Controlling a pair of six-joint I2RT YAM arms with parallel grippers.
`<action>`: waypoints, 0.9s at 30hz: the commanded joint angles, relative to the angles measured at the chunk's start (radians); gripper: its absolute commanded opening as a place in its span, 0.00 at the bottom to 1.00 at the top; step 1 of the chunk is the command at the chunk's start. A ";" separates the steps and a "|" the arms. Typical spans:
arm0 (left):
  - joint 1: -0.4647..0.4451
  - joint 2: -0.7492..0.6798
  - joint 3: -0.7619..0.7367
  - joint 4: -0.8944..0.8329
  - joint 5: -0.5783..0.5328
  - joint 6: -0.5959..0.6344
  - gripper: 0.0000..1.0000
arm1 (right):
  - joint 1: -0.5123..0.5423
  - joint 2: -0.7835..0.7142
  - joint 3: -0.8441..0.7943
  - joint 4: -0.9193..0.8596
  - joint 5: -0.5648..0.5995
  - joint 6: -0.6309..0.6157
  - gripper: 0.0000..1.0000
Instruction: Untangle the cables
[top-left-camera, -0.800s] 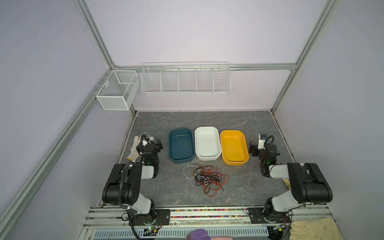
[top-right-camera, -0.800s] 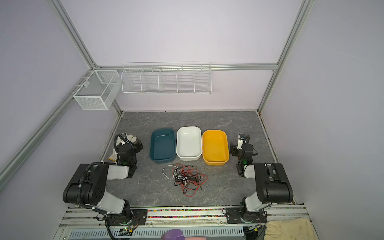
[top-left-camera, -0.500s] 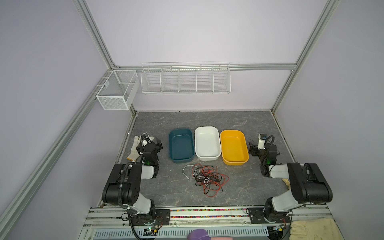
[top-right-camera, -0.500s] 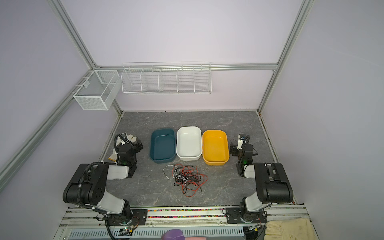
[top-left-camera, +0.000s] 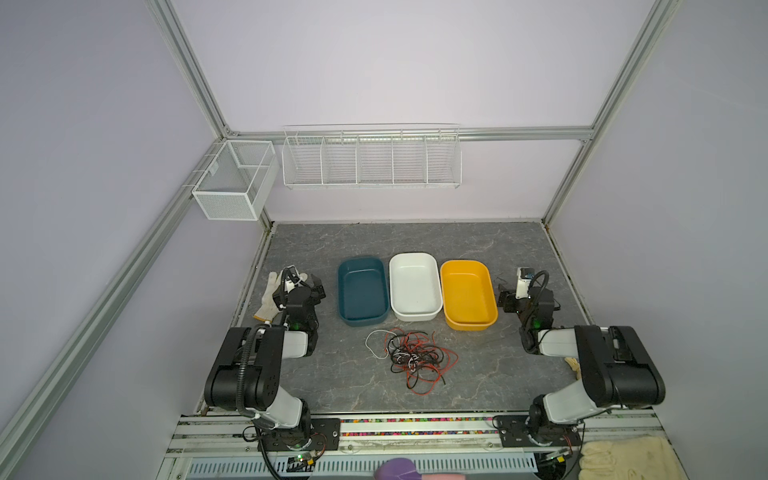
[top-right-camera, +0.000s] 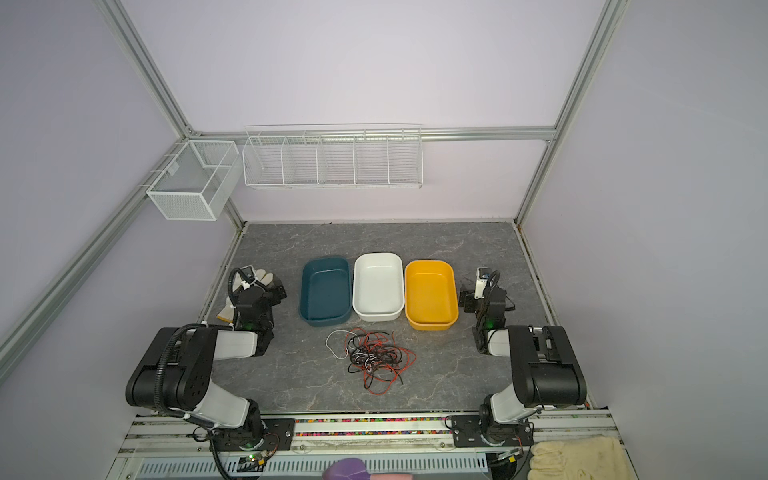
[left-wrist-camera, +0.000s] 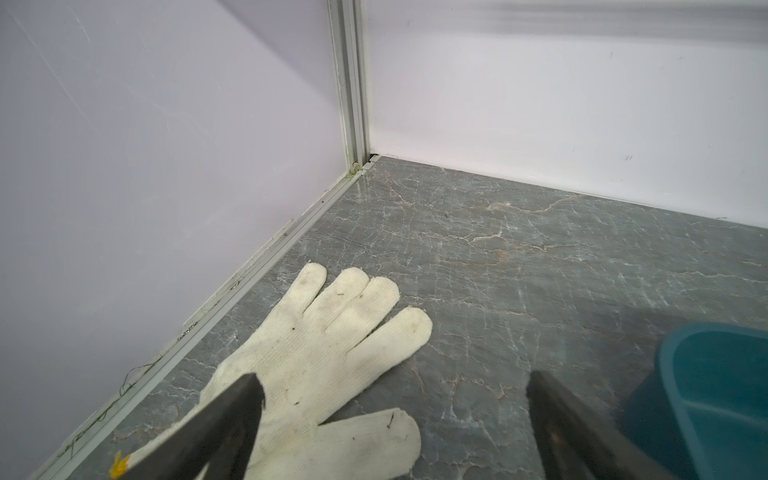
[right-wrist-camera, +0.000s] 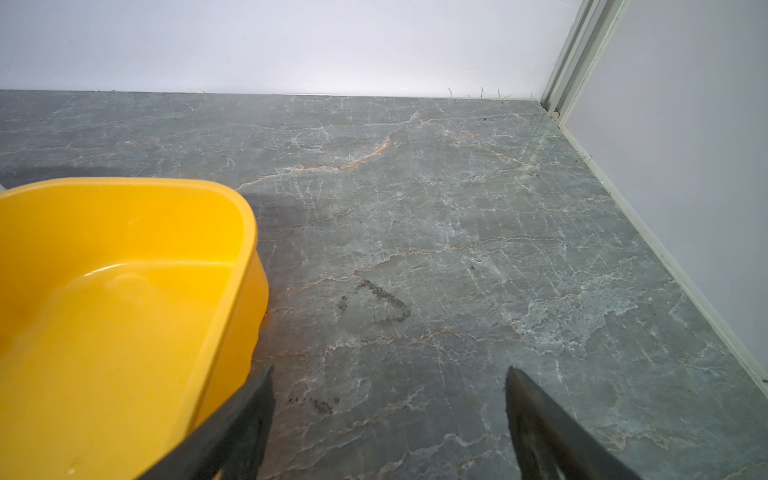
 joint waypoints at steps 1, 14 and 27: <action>-0.003 0.008 -0.010 0.024 -0.012 0.016 0.99 | -0.002 -0.008 0.012 0.008 -0.016 -0.023 0.88; -0.003 0.008 -0.010 0.024 -0.011 0.017 0.99 | 0.205 -0.602 0.172 -0.558 0.069 -0.045 0.88; 0.000 0.008 -0.010 0.022 -0.008 0.017 0.99 | 0.238 -0.833 0.267 -0.931 -0.004 0.634 0.88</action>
